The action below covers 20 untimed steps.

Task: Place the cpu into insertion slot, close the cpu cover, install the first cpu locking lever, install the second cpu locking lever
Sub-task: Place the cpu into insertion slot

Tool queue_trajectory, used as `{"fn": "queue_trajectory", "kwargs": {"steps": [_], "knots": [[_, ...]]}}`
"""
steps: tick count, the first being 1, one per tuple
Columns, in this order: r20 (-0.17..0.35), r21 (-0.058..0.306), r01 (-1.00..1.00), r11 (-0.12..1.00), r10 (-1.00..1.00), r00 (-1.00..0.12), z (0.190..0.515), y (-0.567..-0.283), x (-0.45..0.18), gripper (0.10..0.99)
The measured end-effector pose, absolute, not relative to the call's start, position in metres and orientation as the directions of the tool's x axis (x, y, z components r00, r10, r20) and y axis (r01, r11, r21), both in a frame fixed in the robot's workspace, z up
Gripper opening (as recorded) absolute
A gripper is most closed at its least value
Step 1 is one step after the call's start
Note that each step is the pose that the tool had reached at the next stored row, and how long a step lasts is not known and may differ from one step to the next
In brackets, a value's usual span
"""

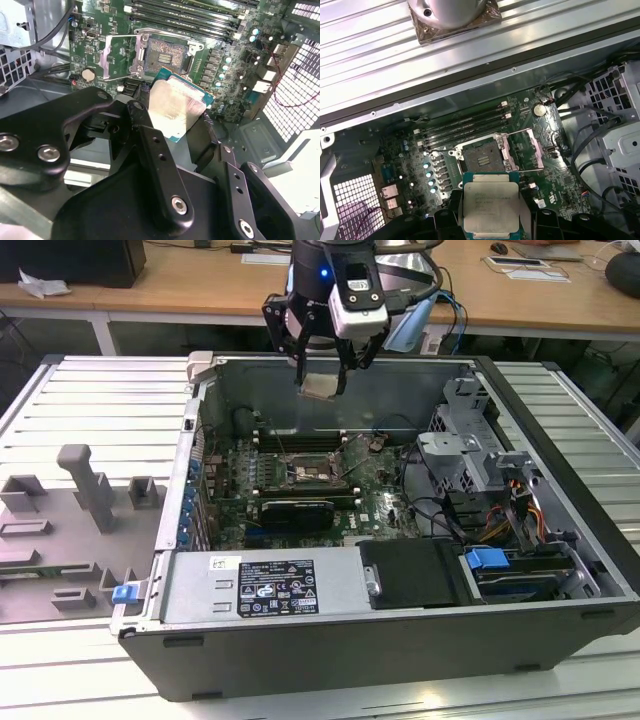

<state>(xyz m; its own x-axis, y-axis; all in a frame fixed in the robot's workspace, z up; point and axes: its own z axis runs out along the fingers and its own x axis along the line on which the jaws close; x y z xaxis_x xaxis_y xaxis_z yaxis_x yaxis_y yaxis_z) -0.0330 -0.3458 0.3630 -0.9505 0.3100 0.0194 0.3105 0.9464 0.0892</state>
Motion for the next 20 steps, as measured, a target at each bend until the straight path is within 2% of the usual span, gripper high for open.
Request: {"fn": "queue_trajectory", "kwargs": {"steps": [6, 20], "knots": [[0.026, 0.084, 0.316, 0.945, 0.315, -0.949, 0.3592, -0.3458, -0.033, 0.537], [0.025, 0.082, 0.475, 0.876, 0.475, -0.88, 0.3559, -0.3458, -0.0331, 0.537]]}}
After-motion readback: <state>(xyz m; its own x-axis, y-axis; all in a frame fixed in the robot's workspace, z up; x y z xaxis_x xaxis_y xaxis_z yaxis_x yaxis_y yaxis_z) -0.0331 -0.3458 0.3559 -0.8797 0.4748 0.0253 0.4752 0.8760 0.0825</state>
